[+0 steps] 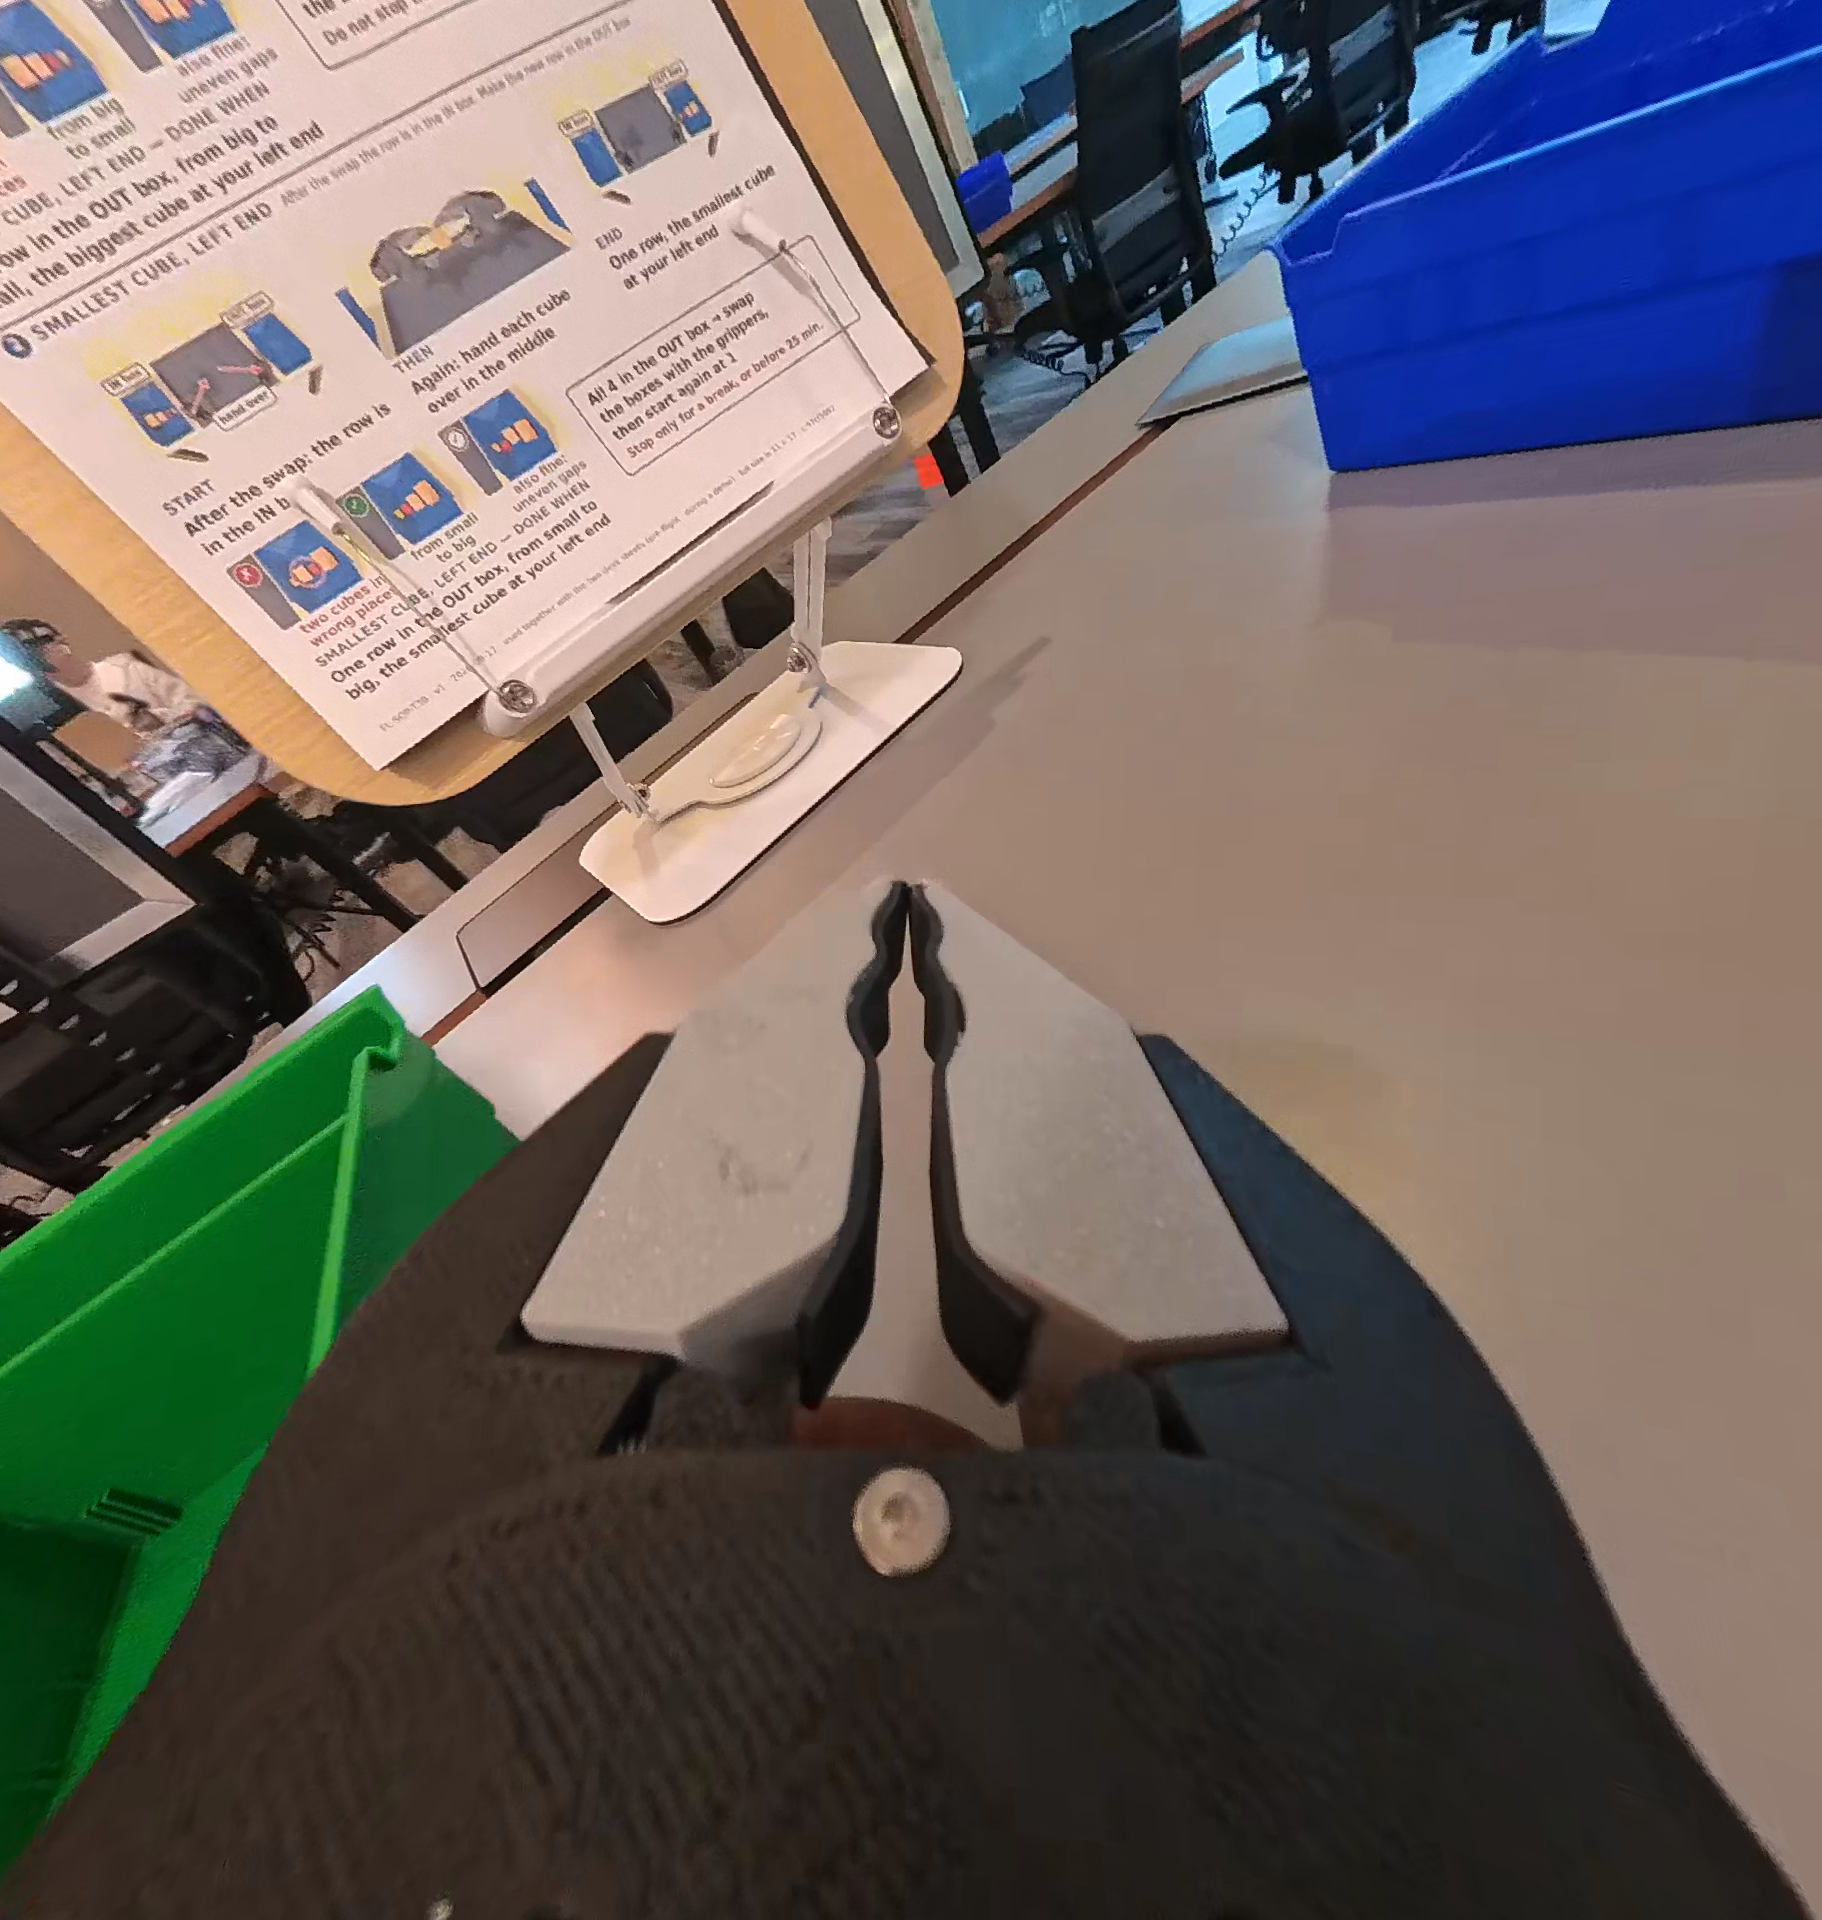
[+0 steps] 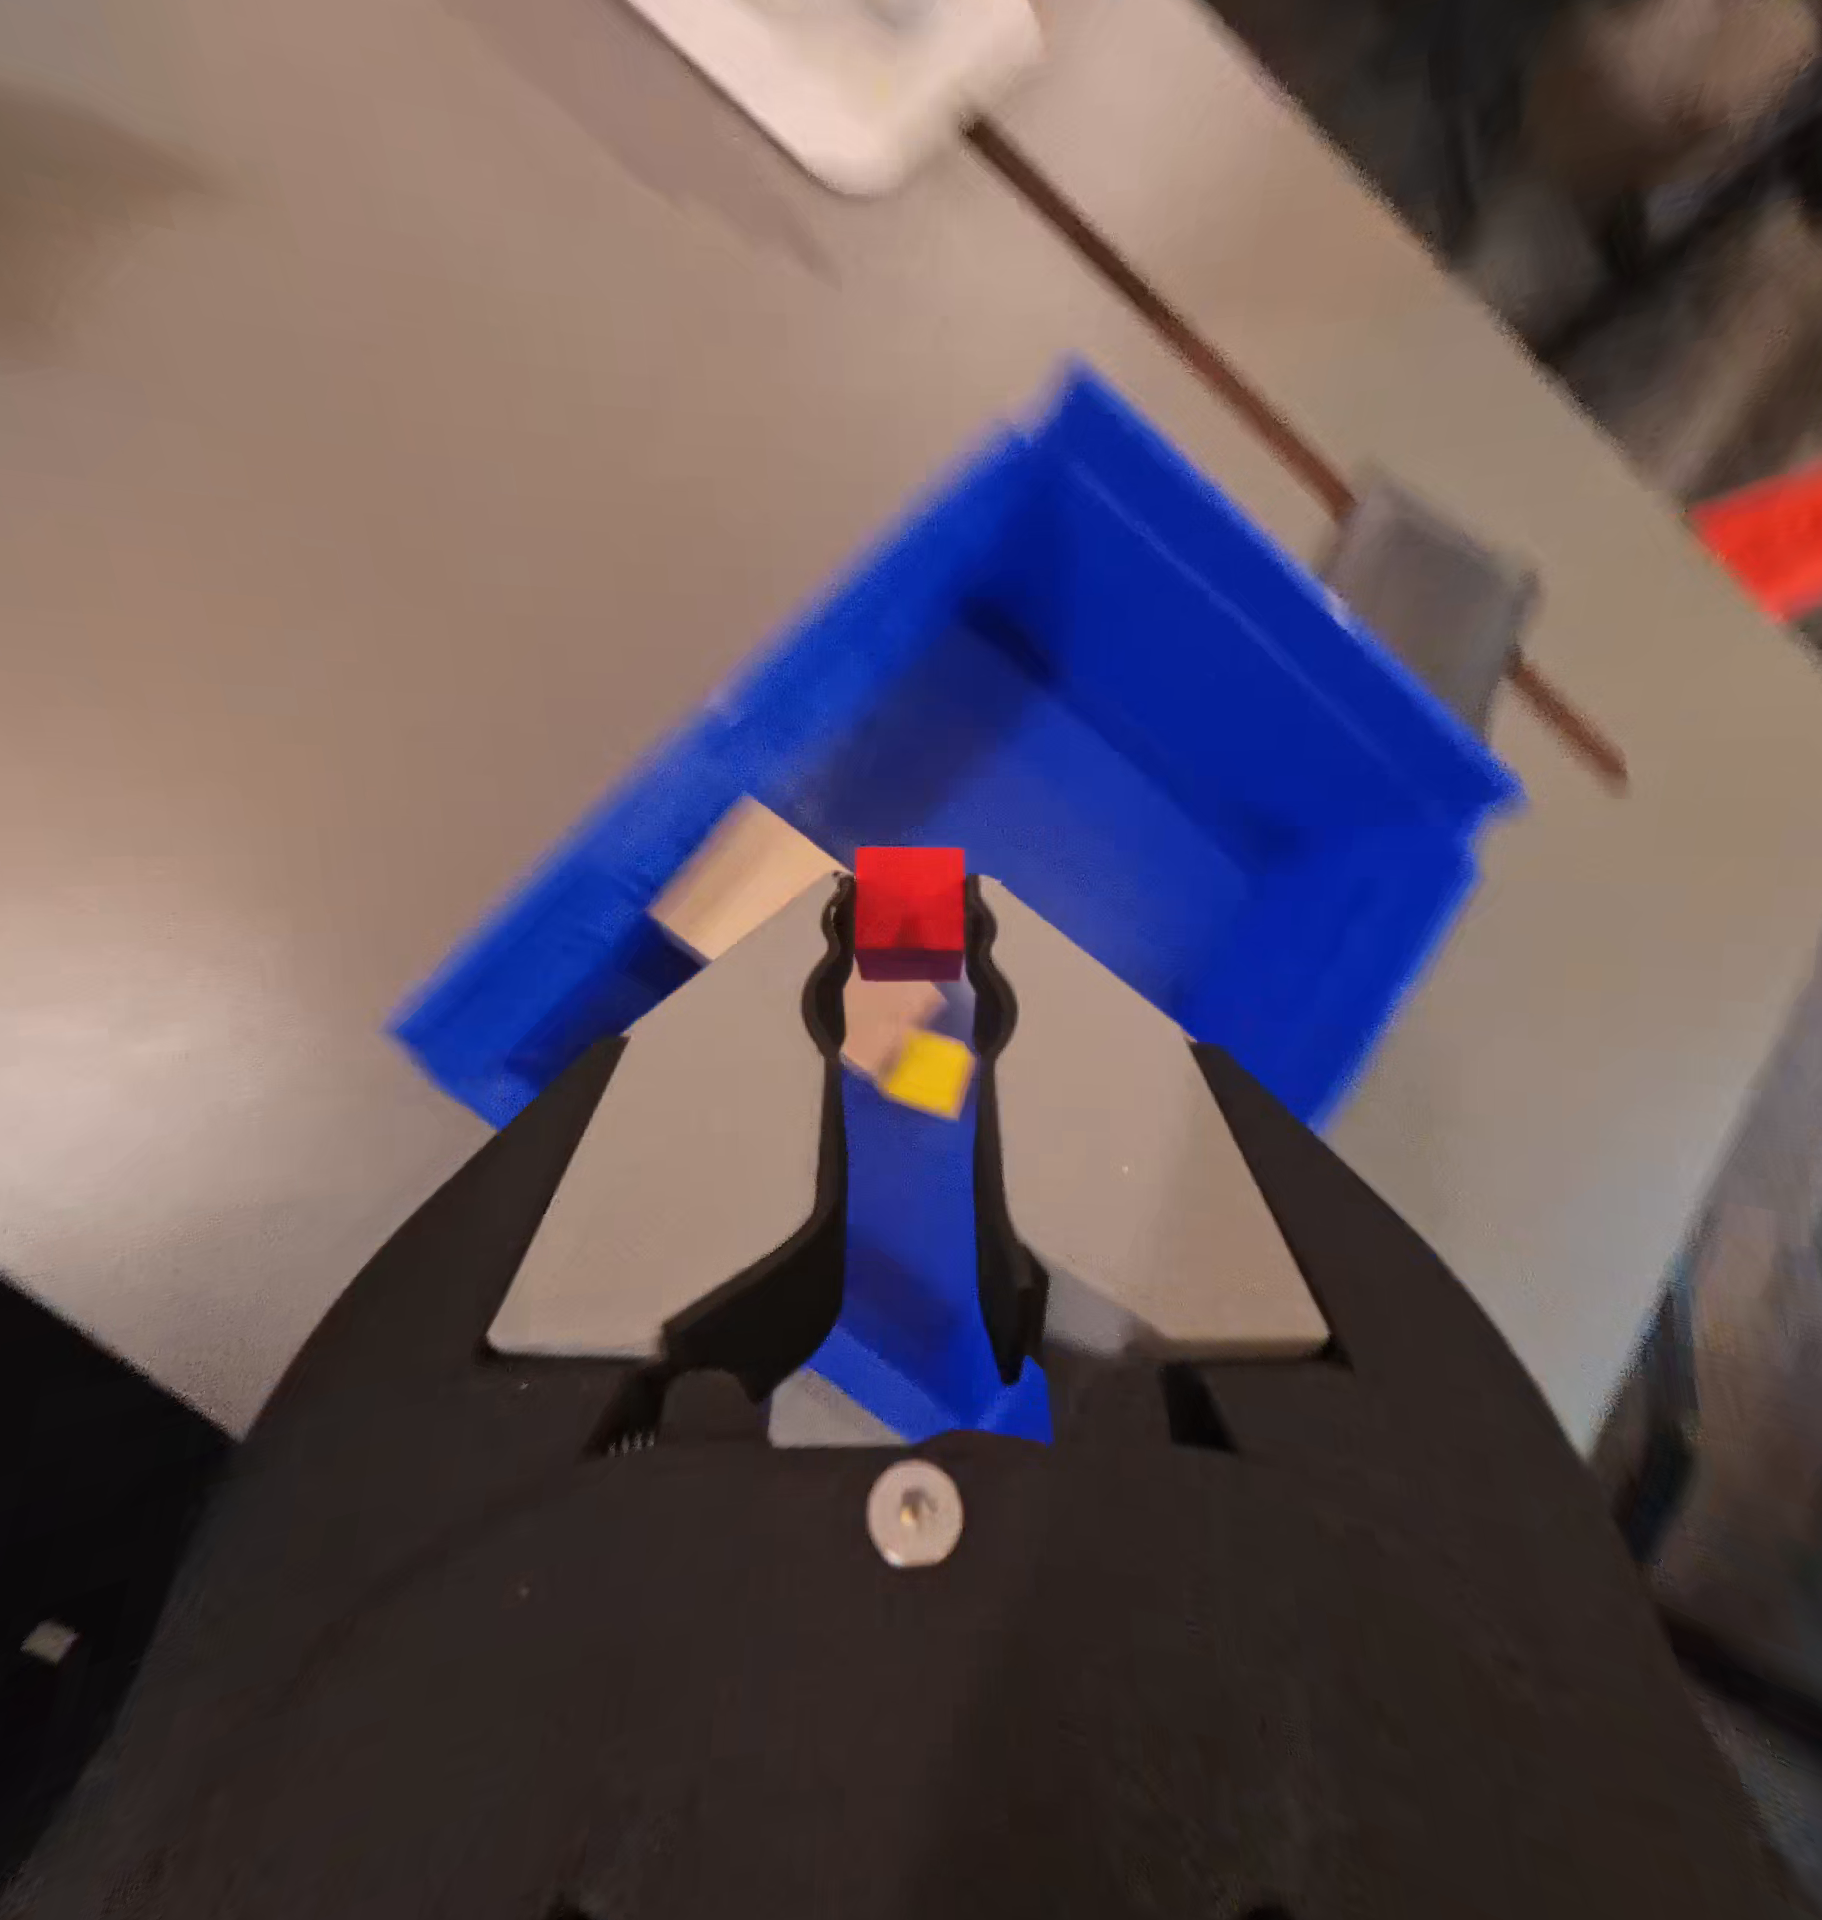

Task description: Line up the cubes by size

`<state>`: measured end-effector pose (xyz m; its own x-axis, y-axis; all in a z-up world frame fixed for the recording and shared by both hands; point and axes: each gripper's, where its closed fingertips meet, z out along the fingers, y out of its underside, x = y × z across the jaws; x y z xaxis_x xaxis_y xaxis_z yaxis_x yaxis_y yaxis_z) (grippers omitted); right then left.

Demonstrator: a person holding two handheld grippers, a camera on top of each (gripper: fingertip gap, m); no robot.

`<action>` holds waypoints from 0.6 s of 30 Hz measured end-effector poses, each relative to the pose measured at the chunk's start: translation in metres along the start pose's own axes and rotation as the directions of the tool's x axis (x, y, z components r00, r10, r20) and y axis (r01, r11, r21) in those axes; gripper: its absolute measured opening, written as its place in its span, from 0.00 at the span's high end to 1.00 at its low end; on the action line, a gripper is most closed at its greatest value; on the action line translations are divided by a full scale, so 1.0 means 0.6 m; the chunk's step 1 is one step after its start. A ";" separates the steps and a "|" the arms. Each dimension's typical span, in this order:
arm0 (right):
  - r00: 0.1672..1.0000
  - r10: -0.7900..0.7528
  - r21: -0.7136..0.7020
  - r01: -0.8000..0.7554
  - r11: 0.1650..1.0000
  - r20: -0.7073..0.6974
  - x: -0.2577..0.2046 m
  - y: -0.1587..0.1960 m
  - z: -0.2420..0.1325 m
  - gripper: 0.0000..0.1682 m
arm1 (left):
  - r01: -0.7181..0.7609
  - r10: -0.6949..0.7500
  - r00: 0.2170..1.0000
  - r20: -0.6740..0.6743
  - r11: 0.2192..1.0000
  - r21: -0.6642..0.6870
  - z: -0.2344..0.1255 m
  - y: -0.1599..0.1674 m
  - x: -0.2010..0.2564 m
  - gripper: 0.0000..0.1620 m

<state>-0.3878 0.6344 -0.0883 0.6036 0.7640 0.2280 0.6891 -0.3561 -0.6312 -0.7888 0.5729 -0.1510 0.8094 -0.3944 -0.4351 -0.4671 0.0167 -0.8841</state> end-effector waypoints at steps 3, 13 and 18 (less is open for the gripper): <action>0.989 0.068 -0.217 -0.095 0.972 -0.130 0.066 0.101 0.041 0.89 | -0.016 0.016 1.000 -0.008 1.000 -0.021 0.005 0.006 0.008 1.00; 0.952 0.224 -0.379 -0.289 0.879 -0.208 0.077 0.199 0.124 0.89 | -0.038 0.037 0.999 -0.024 0.998 -0.042 0.009 0.014 0.019 1.00; 0.913 0.356 -0.367 -0.406 0.837 -0.198 0.071 0.212 0.143 0.89 | -0.013 0.012 1.000 -0.009 1.000 -0.027 0.003 0.008 0.009 1.00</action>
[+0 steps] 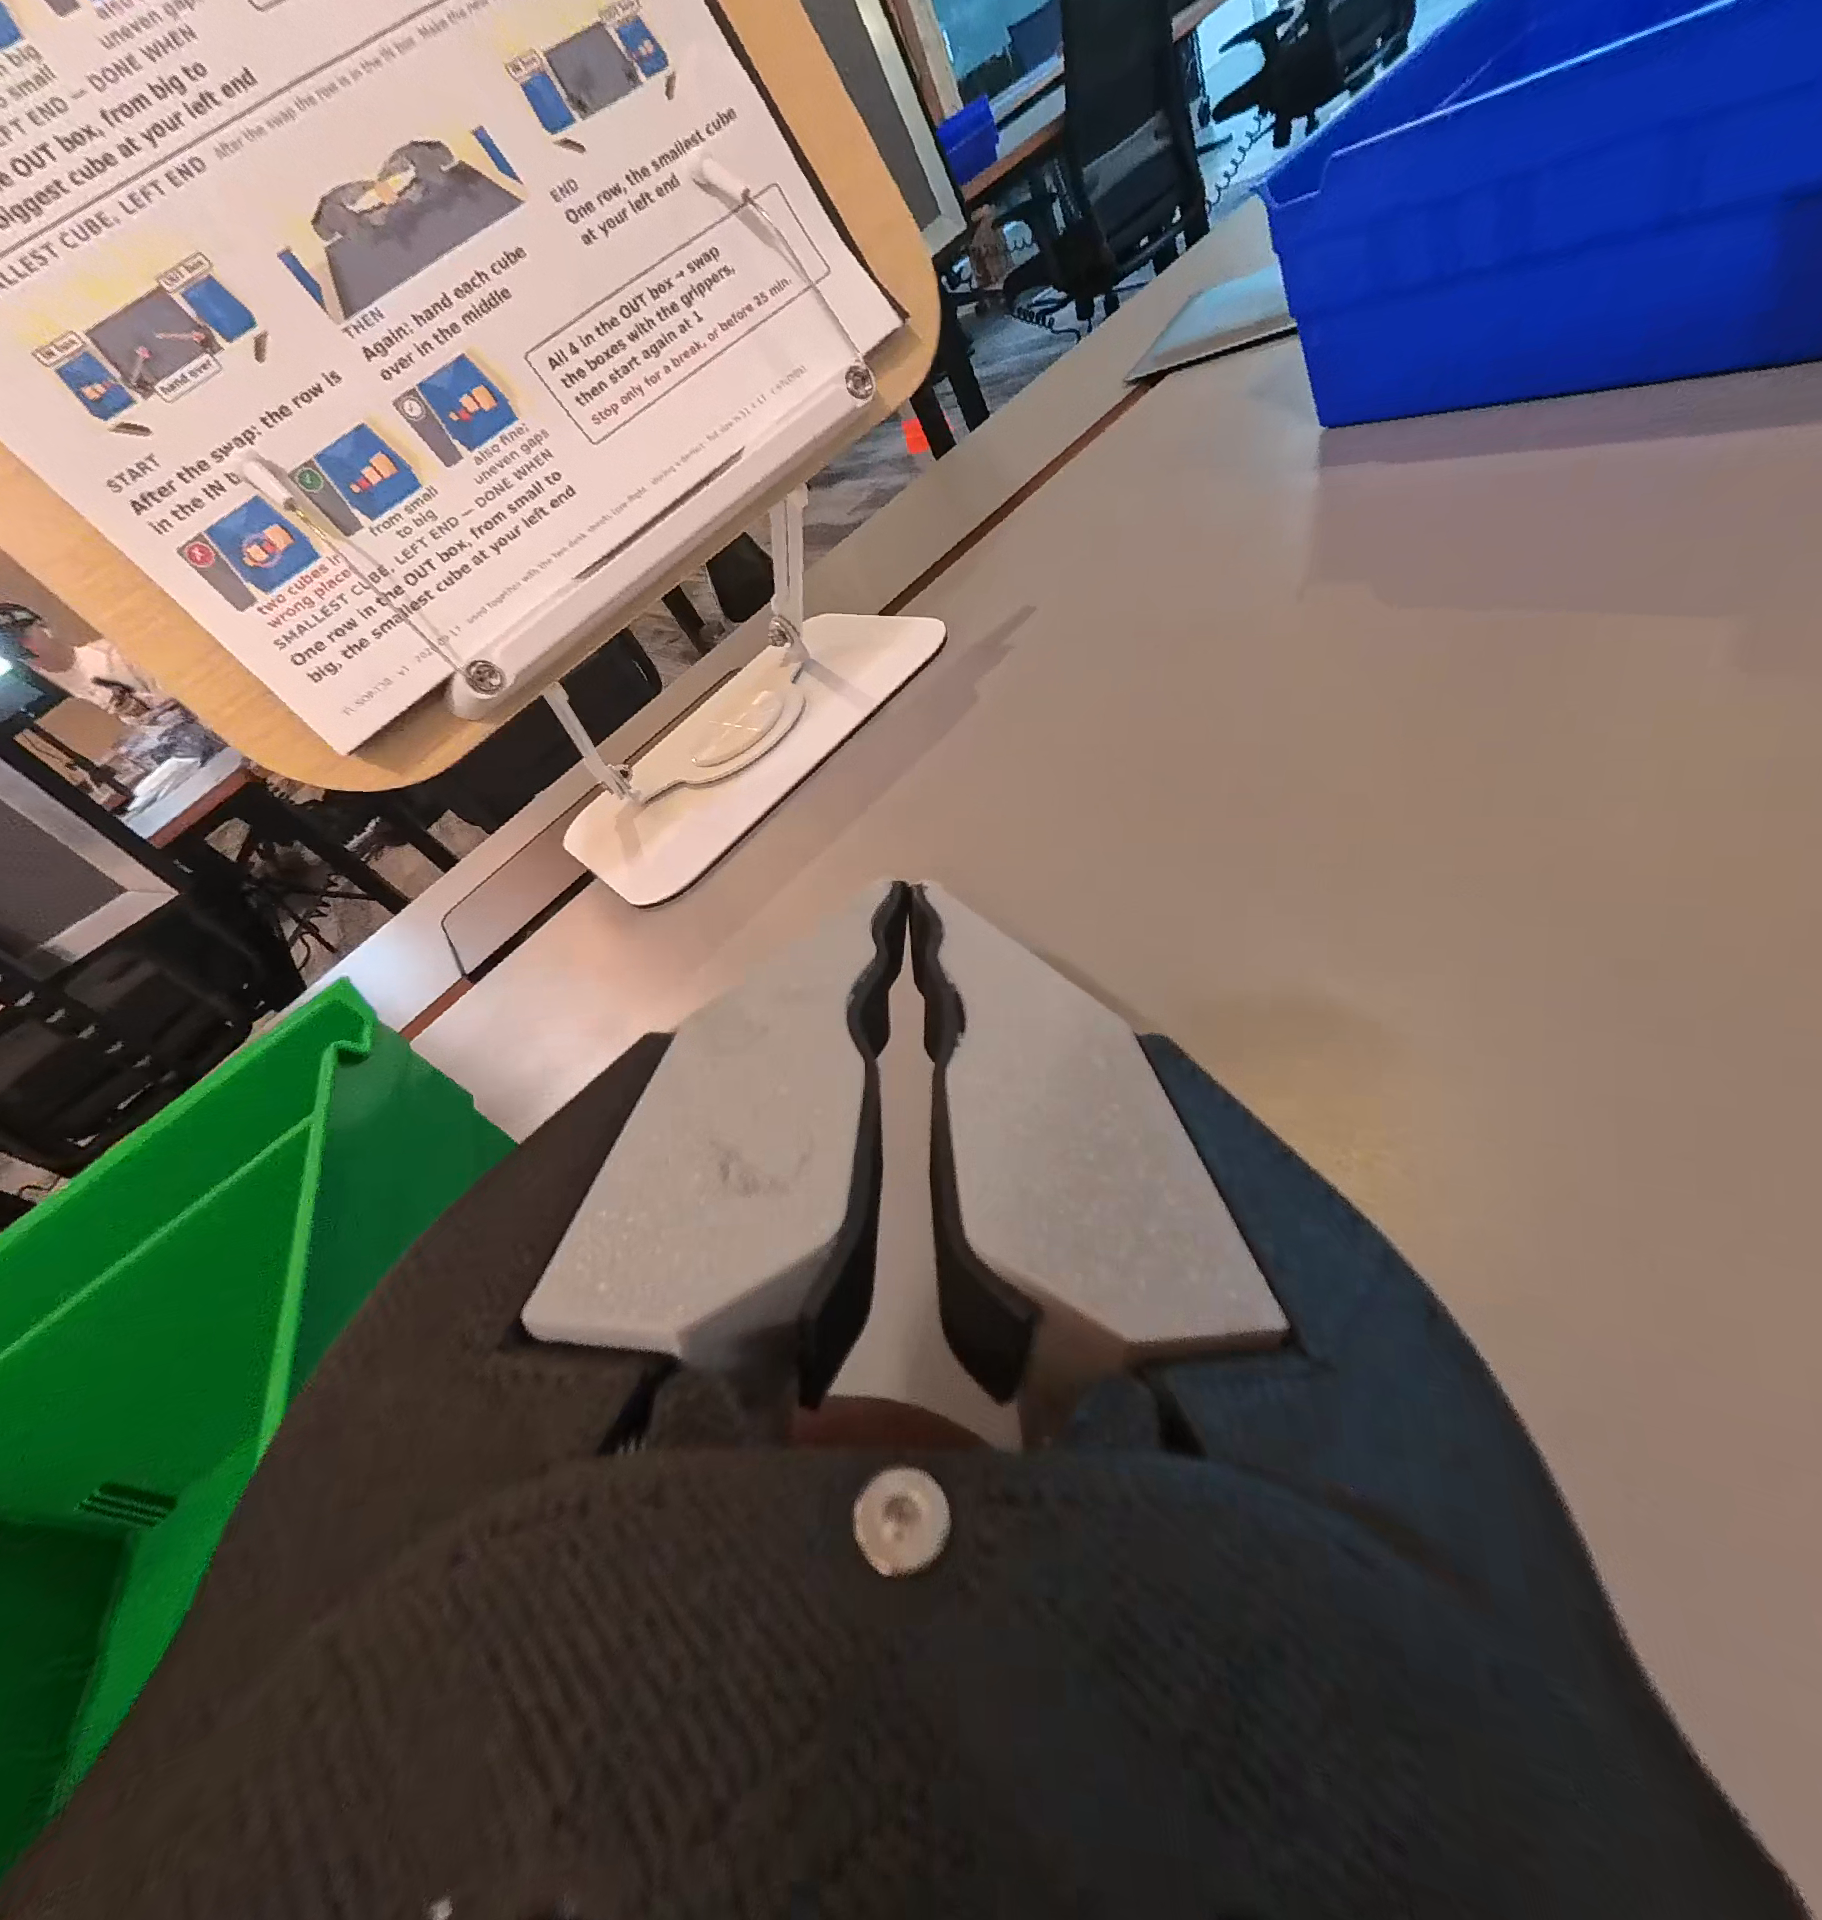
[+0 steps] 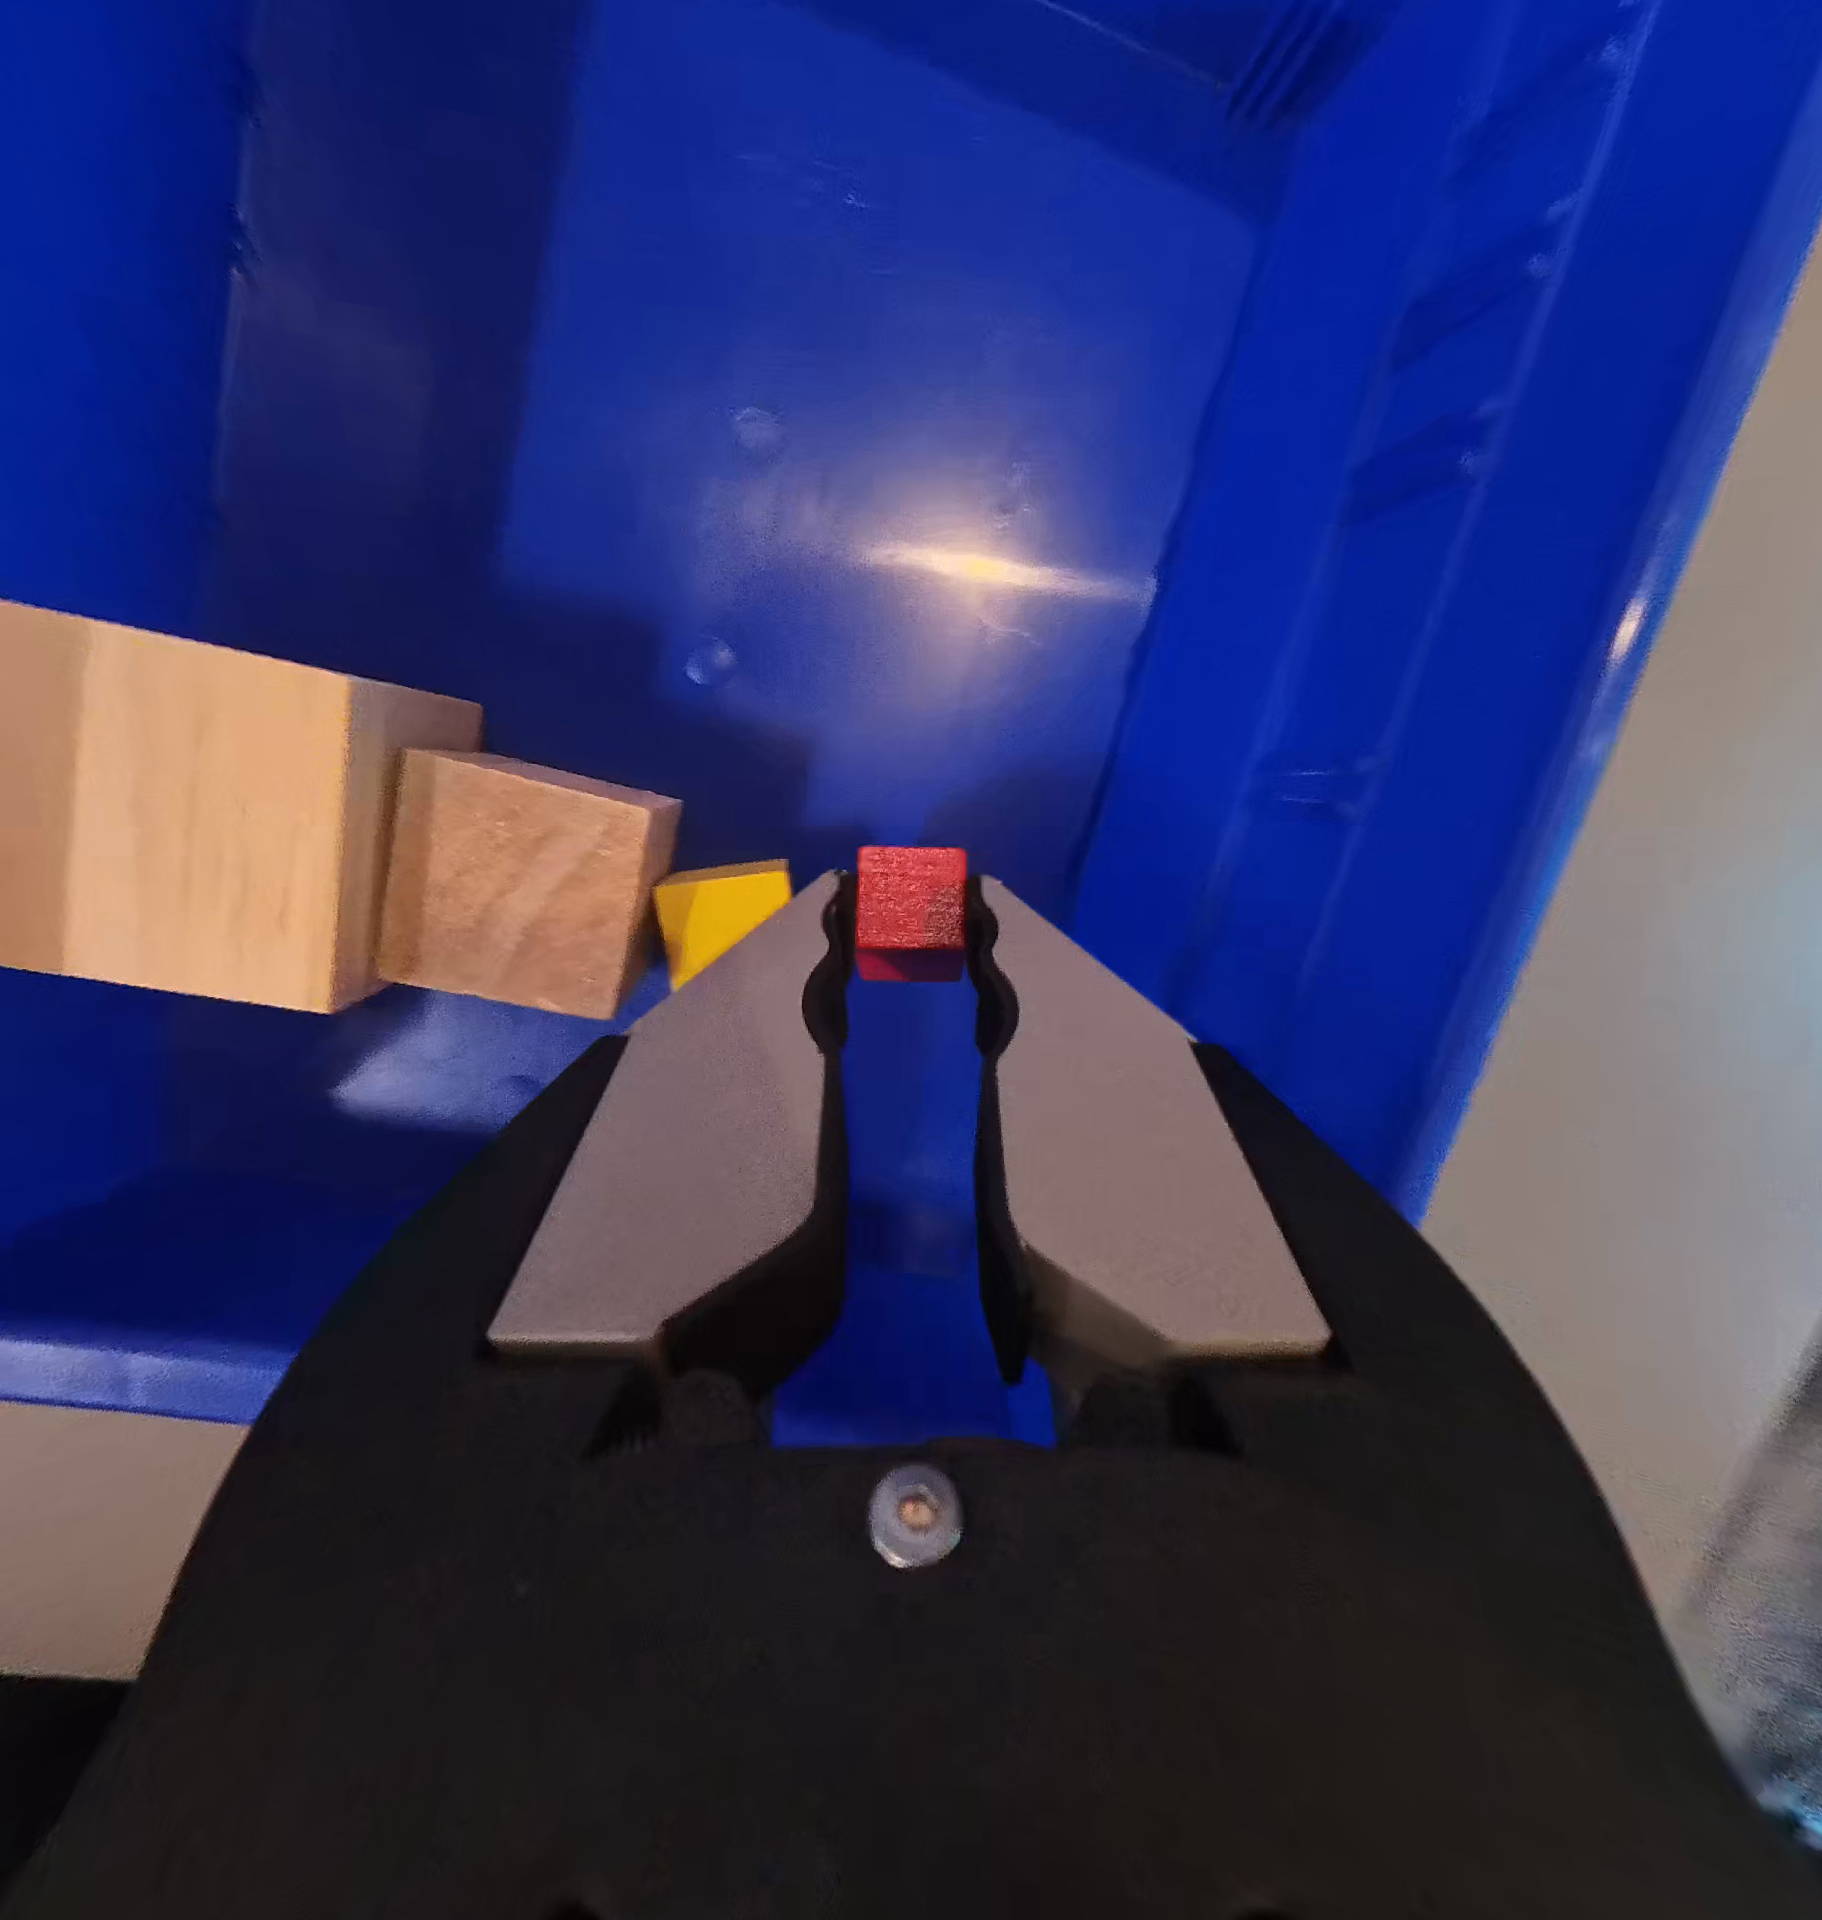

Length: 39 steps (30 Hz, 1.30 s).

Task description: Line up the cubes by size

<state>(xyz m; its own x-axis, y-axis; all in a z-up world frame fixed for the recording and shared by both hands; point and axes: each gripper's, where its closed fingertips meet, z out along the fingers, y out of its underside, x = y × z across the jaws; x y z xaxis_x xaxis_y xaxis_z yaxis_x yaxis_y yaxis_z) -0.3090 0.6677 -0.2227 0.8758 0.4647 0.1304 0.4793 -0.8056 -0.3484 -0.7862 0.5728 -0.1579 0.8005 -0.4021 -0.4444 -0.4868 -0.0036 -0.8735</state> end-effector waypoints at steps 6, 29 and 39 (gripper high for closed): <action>0.991 0.100 0.019 -0.102 0.995 0.086 -0.014 0.007 0.005 0.89 | 0.001 -0.001 1.000 -0.005 1.000 0.007 -0.002 -0.002 0.001 1.00; 0.998 -0.030 0.047 0.027 0.999 0.061 -0.010 0.040 -0.045 1.00 | -0.007 0.007 1.000 -0.009 1.000 0.002 -0.001 -0.001 0.003 1.00; 0.989 -0.132 -0.107 0.124 0.986 -0.062 -0.002 0.060 0.007 1.00 | 0.009 -0.009 1.000 -0.009 1.000 0.000 -0.001 0.002 0.001 1.00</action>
